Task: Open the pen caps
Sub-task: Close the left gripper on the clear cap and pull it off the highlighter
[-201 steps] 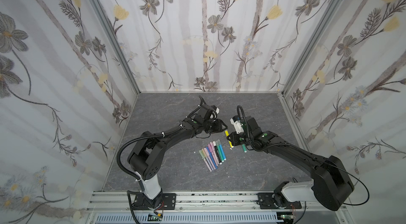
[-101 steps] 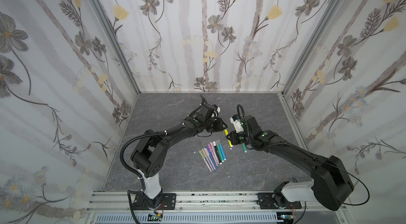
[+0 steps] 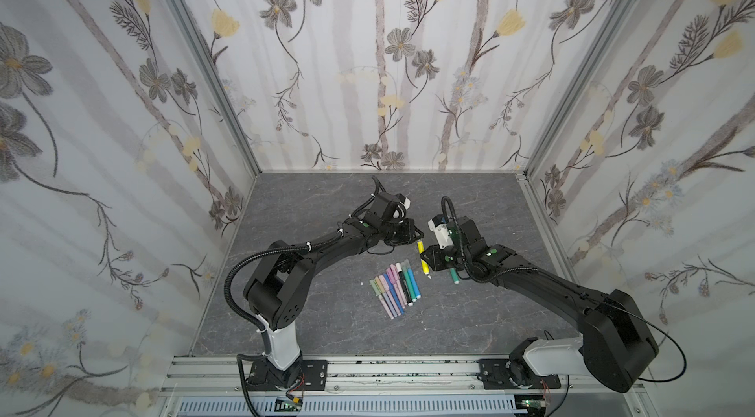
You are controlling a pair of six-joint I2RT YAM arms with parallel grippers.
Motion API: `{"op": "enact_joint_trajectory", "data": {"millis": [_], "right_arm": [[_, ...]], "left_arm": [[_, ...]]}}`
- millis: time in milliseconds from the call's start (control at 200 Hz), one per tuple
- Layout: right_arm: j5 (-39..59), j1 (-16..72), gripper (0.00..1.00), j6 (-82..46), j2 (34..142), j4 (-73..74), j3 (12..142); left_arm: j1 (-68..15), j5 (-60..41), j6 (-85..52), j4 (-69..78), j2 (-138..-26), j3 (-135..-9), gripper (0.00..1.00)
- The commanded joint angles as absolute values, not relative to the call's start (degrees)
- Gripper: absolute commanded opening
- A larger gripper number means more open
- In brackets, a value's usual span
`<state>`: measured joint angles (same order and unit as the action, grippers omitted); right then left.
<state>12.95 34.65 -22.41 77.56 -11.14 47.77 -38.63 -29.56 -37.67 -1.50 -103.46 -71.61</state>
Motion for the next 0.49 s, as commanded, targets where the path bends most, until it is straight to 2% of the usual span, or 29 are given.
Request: {"op": "enact_joint_trajectory", "data": {"millis": [0, 350, 440, 490], "right_arm": [[13.02, 34.69, 0.24, -22.08, 77.9, -7.83, 47.64], [13.37, 34.69, 0.25, -22.09, 80.24, -5.85, 48.03], [13.78, 34.63, 0.21, -22.27, 80.85, -5.05, 48.14], [14.17, 34.72, 0.15, -22.56, 80.95, -4.5, 47.99]], "left_arm": [[-38.7, -29.79, -38.03, -0.8, -103.09, -71.28, 0.0], [-38.68, -30.49, -38.86, -0.01, -102.31, -71.27, 0.0], [-38.67, -30.93, -39.36, 0.59, -102.25, -71.29, 0.0], [-38.63, -31.11, -39.55, 0.79, -102.23, -71.28, 0.0]]}}
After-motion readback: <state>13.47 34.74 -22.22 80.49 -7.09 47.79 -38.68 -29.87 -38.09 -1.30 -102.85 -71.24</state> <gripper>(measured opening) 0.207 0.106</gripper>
